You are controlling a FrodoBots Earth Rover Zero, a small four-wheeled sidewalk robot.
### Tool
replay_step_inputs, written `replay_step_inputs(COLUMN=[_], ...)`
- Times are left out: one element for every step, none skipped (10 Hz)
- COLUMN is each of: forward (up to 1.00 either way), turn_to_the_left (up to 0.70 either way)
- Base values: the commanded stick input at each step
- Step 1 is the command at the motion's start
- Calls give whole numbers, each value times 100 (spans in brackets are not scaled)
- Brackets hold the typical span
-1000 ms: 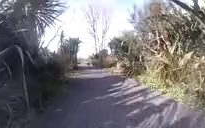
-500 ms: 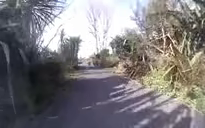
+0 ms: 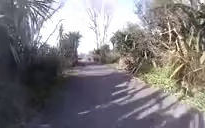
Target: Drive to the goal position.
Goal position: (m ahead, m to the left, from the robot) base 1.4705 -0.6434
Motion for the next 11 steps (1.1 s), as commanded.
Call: replay_step_inputs(forward=[45, 45, 45, 45, 45, 45, 45, 45, 45, 45, 45], turn_to_the_left=[0, 0, 0, 0, 0, 0, 0, 0, 0, 0, 0])
